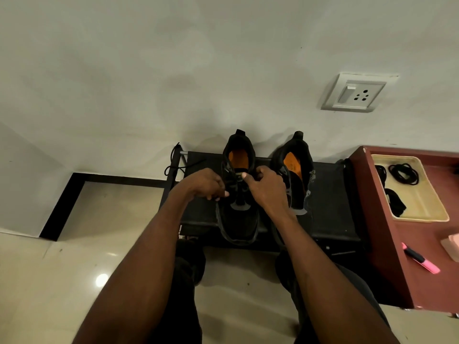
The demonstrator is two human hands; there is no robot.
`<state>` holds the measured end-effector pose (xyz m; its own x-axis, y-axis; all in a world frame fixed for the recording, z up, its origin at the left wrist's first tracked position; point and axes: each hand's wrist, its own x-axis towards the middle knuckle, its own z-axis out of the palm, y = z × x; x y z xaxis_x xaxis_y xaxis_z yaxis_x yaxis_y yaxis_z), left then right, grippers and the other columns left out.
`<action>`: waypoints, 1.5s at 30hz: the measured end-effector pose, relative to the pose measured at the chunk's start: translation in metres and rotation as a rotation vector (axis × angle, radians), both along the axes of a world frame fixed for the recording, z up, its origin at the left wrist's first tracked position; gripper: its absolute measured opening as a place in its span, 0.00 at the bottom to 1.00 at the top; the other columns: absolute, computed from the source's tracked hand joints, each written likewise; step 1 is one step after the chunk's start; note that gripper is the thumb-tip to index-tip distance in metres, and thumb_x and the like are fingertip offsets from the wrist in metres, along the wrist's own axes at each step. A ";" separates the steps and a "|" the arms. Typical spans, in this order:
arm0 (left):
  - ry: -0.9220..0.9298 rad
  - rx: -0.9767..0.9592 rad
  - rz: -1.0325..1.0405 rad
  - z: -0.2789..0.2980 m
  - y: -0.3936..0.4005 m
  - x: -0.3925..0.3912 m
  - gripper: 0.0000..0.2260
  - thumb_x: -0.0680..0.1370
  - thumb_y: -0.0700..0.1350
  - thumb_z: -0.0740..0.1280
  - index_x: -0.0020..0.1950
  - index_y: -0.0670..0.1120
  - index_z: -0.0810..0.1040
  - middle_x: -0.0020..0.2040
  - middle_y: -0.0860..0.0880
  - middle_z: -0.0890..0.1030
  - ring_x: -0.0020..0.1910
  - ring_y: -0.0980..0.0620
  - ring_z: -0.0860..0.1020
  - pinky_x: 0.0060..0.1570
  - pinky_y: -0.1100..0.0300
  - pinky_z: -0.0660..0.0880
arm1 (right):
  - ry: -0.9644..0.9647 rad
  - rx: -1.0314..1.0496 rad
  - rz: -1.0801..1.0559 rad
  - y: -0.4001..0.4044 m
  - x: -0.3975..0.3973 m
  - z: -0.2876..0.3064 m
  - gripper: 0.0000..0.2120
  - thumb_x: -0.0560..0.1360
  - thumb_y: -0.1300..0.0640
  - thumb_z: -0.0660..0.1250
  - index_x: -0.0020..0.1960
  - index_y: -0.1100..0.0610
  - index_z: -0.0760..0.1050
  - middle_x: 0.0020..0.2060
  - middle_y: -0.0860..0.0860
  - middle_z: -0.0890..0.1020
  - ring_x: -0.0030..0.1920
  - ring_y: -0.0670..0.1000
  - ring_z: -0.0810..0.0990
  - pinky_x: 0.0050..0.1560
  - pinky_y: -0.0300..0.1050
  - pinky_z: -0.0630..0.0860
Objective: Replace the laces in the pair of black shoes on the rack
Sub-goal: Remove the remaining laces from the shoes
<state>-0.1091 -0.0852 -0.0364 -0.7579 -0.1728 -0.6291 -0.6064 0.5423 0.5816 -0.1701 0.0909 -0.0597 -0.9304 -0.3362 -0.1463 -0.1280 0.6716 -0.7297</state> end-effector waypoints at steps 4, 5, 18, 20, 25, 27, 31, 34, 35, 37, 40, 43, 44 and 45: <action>0.005 -0.357 0.129 -0.006 -0.011 0.001 0.11 0.76 0.42 0.69 0.58 0.43 0.83 0.57 0.43 0.83 0.58 0.43 0.79 0.61 0.50 0.75 | -0.025 0.022 -0.005 0.002 -0.006 0.002 0.12 0.78 0.49 0.67 0.42 0.57 0.74 0.34 0.50 0.78 0.36 0.50 0.77 0.32 0.43 0.68; 0.050 -0.445 0.200 -0.004 -0.012 0.002 0.13 0.76 0.41 0.68 0.60 0.45 0.81 0.60 0.43 0.81 0.61 0.41 0.77 0.64 0.47 0.73 | -0.029 0.020 -0.009 0.003 -0.007 0.003 0.12 0.78 0.50 0.66 0.42 0.58 0.74 0.34 0.51 0.78 0.35 0.51 0.76 0.32 0.44 0.68; 0.295 -0.236 0.365 -0.009 0.024 -0.021 0.20 0.75 0.46 0.72 0.28 0.45 0.67 0.26 0.49 0.69 0.25 0.51 0.69 0.26 0.58 0.64 | 0.006 0.013 -0.019 -0.001 -0.010 -0.002 0.16 0.76 0.53 0.67 0.34 0.58 0.66 0.28 0.52 0.73 0.29 0.51 0.72 0.30 0.44 0.65; 0.265 -0.135 0.438 -0.011 0.015 -0.020 0.14 0.74 0.41 0.72 0.31 0.41 0.74 0.29 0.46 0.75 0.30 0.48 0.76 0.34 0.49 0.77 | -0.026 -0.024 -0.056 0.003 -0.013 -0.004 0.15 0.76 0.57 0.65 0.33 0.57 0.65 0.27 0.53 0.70 0.28 0.52 0.70 0.31 0.45 0.64; 0.223 0.103 0.490 -0.012 0.003 -0.016 0.08 0.76 0.40 0.73 0.41 0.37 0.79 0.39 0.43 0.79 0.42 0.45 0.79 0.46 0.51 0.75 | -0.052 -0.069 -0.110 0.004 -0.012 -0.010 0.13 0.76 0.58 0.63 0.35 0.55 0.64 0.28 0.54 0.69 0.28 0.55 0.71 0.32 0.49 0.66; 0.240 0.065 0.348 -0.010 0.005 -0.012 0.12 0.79 0.45 0.70 0.38 0.41 0.76 0.37 0.43 0.76 0.38 0.46 0.75 0.42 0.53 0.69 | -0.032 -0.063 -0.074 0.002 -0.007 -0.006 0.05 0.77 0.58 0.63 0.42 0.57 0.71 0.34 0.52 0.76 0.34 0.51 0.75 0.36 0.50 0.73; 0.274 0.088 0.279 -0.007 0.009 -0.008 0.13 0.82 0.49 0.64 0.46 0.40 0.77 0.43 0.38 0.81 0.40 0.42 0.82 0.40 0.54 0.75 | 0.237 0.052 0.201 -0.008 0.006 -0.006 0.21 0.79 0.60 0.64 0.72 0.56 0.70 0.75 0.56 0.66 0.75 0.58 0.62 0.72 0.58 0.65; 0.256 0.107 0.219 -0.008 0.014 -0.007 0.12 0.84 0.51 0.60 0.50 0.43 0.74 0.39 0.42 0.80 0.31 0.48 0.79 0.31 0.57 0.76 | 0.288 0.231 0.366 -0.014 0.019 -0.007 0.17 0.80 0.60 0.62 0.68 0.57 0.75 0.80 0.57 0.52 0.79 0.59 0.45 0.75 0.61 0.55; 0.252 0.088 0.209 -0.008 0.015 -0.007 0.12 0.84 0.52 0.60 0.49 0.44 0.73 0.37 0.43 0.79 0.30 0.49 0.77 0.29 0.58 0.74 | 0.305 0.284 0.386 -0.014 0.022 -0.009 0.17 0.79 0.60 0.62 0.67 0.58 0.75 0.80 0.58 0.50 0.79 0.59 0.43 0.75 0.62 0.55; 0.253 0.053 0.205 -0.009 0.014 -0.008 0.11 0.84 0.52 0.60 0.48 0.45 0.72 0.36 0.46 0.76 0.29 0.51 0.72 0.28 0.59 0.70 | 0.334 0.259 0.356 -0.012 0.023 -0.015 0.14 0.79 0.61 0.63 0.64 0.61 0.76 0.80 0.60 0.51 0.79 0.61 0.46 0.74 0.62 0.59; 0.281 -0.004 0.191 -0.013 0.011 -0.009 0.12 0.83 0.51 0.62 0.44 0.45 0.72 0.36 0.46 0.75 0.33 0.50 0.72 0.37 0.56 0.68 | 0.288 0.012 0.179 -0.011 0.024 -0.019 0.08 0.81 0.63 0.62 0.55 0.64 0.77 0.78 0.59 0.58 0.75 0.59 0.61 0.69 0.53 0.70; 0.282 -0.069 0.159 -0.015 0.013 -0.010 0.14 0.82 0.52 0.64 0.45 0.41 0.74 0.38 0.44 0.76 0.36 0.47 0.73 0.39 0.54 0.67 | 0.120 -0.188 -0.168 -0.013 0.032 -0.016 0.05 0.82 0.63 0.60 0.50 0.62 0.74 0.71 0.54 0.66 0.61 0.47 0.71 0.57 0.42 0.70; 0.287 -0.080 0.153 -0.016 0.014 -0.011 0.14 0.82 0.52 0.64 0.45 0.41 0.74 0.38 0.44 0.76 0.36 0.48 0.73 0.38 0.55 0.67 | 0.075 -0.246 -0.262 -0.013 0.034 -0.014 0.05 0.81 0.64 0.60 0.47 0.61 0.73 0.65 0.55 0.71 0.58 0.46 0.73 0.55 0.41 0.68; 0.294 -0.088 0.147 -0.016 0.015 -0.012 0.14 0.82 0.52 0.64 0.44 0.42 0.73 0.38 0.44 0.75 0.35 0.48 0.72 0.37 0.55 0.66 | 0.037 -0.280 -0.331 -0.014 0.033 -0.011 0.05 0.80 0.65 0.61 0.45 0.60 0.72 0.59 0.56 0.74 0.53 0.48 0.74 0.52 0.42 0.68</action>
<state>-0.1207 -0.0703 -0.0519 -0.8676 -0.3374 -0.3652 -0.4950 0.5174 0.6980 -0.1367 0.0769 -0.0711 -0.9976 -0.0411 -0.0559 0.0310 0.4576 -0.8886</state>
